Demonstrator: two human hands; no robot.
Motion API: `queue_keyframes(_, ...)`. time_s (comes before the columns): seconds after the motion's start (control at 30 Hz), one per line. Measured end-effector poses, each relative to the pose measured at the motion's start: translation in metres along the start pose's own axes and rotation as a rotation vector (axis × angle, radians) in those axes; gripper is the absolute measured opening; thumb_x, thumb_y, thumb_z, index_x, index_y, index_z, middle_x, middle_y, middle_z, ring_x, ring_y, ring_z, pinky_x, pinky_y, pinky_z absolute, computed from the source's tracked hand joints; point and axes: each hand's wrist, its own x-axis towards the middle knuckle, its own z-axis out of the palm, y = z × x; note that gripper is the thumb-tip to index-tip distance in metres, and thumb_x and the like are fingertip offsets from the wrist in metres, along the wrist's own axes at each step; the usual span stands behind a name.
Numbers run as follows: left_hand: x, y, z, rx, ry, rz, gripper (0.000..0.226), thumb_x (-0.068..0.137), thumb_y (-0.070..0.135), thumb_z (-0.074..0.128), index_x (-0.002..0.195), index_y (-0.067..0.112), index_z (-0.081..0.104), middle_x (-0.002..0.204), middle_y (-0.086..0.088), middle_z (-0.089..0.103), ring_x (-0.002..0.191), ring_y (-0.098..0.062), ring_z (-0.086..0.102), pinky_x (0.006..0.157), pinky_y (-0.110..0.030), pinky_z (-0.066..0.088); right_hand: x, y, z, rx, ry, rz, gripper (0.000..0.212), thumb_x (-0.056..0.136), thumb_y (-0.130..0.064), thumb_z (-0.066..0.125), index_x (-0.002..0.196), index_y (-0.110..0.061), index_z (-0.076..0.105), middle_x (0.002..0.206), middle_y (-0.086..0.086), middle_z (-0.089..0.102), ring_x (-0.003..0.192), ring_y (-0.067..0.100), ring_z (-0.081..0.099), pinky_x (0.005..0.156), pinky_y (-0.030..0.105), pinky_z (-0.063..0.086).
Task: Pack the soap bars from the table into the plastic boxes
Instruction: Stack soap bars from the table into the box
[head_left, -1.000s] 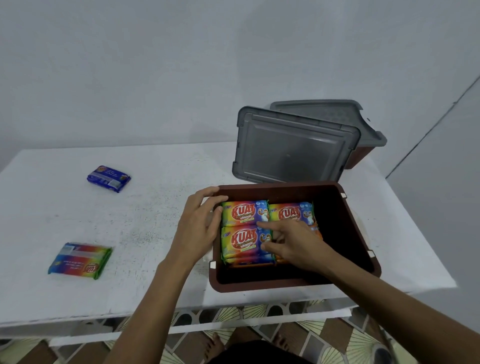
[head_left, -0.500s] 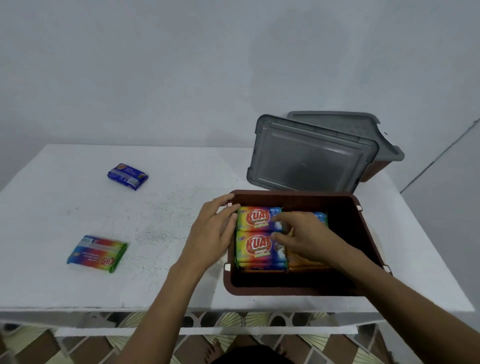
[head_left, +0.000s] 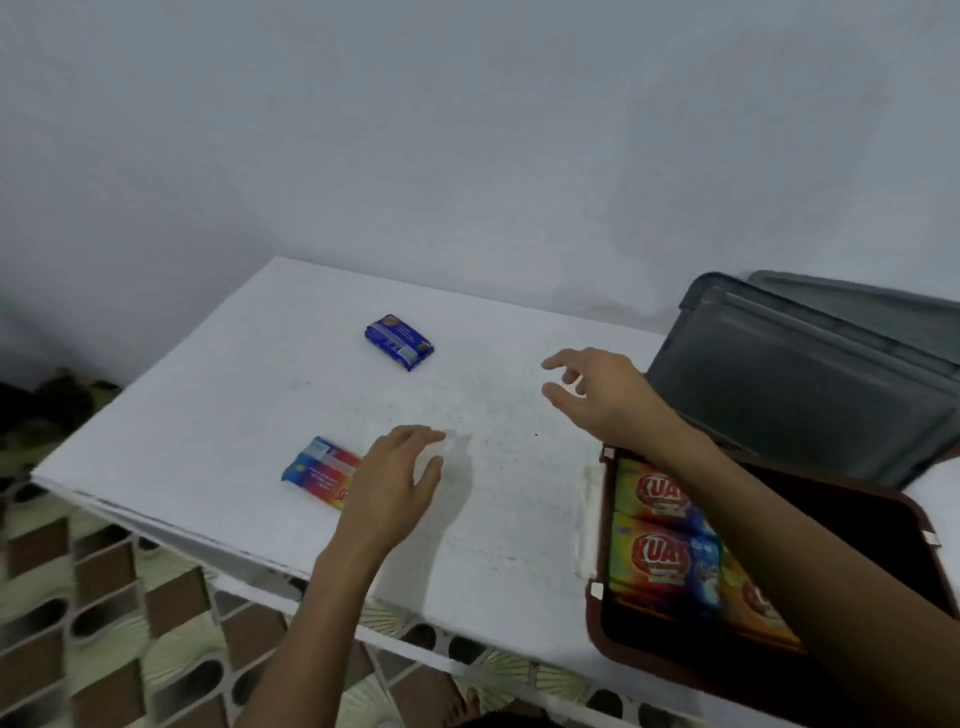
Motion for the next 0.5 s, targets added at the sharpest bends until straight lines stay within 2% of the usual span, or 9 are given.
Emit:
queue_keyframes(0.1, -0.004, -0.027, -0.014, 0.049, 0.034, -0.162, 0.037, 0.091, 0.034, 0.059, 0.127, 0.024, 0.060, 0.136, -0.002, 0.052, 0.117, -0.022, 0.052, 0.094, -0.035, 0.047, 0.041, -0.022, 0.027, 0.023, -0.041, -0.046, 0.036, 0.095, -0.038, 0.054, 0.129, -0.027, 0.056, 0.110, 0.002, 0.059, 0.092, 0.013, 0.053, 0.082, 0.028, 0.043)
queue_keyframes(0.23, -0.010, -0.052, -0.028, 0.142, -0.024, -0.357, 0.062, 0.082, 0.055, 0.062, 0.137, 0.028, 0.048, 0.148, -0.004, 0.037, 0.131, -0.028, 0.038, 0.103, -0.045, 0.038, 0.094, -0.048, 0.065, -0.007, -0.098, -0.093, 0.039, 0.096, -0.036, 0.053, 0.134, -0.024, 0.053, 0.120, 0.007, 0.057, 0.106, 0.021, 0.058, 0.090, 0.032, 0.046)
queue_keyframes(0.37, -0.014, -0.069, -0.033, 0.155, -0.104, -0.462, 0.091, 0.070, 0.077, 0.058, 0.145, 0.032, 0.032, 0.155, -0.003, 0.021, 0.138, -0.027, 0.024, 0.107, -0.046, 0.031, 0.142, -0.069, 0.102, -0.064, -0.174, -0.132, 0.045, 0.097, -0.036, 0.051, 0.139, -0.020, 0.047, 0.124, 0.013, 0.052, 0.109, 0.027, 0.056, 0.086, 0.033, 0.047)
queue_keyframes(0.43, -0.014, -0.074, -0.033, 0.168, -0.158, -0.478, 0.098, 0.067, 0.080, 0.056, 0.147, 0.032, 0.026, 0.156, -0.004, 0.018, 0.139, -0.027, 0.021, 0.109, -0.044, 0.029, 0.163, -0.075, 0.121, -0.084, -0.206, -0.140, 0.047, 0.098, -0.039, 0.049, 0.140, -0.017, 0.046, 0.122, 0.016, 0.051, 0.105, 0.030, 0.057, 0.083, 0.035, 0.049)
queue_keyframes(0.5, -0.014, -0.077, -0.030, 0.203, -0.183, -0.473, 0.098, 0.068, 0.079, 0.057, 0.147, 0.032, 0.025, 0.155, -0.004, 0.017, 0.139, -0.027, 0.020, 0.109, -0.042, 0.029, 0.179, -0.080, 0.137, -0.125, -0.246, -0.140, 0.051, 0.098, -0.040, 0.048, 0.143, -0.016, 0.041, 0.125, 0.017, 0.047, 0.109, 0.033, 0.054, 0.086, 0.038, 0.050)
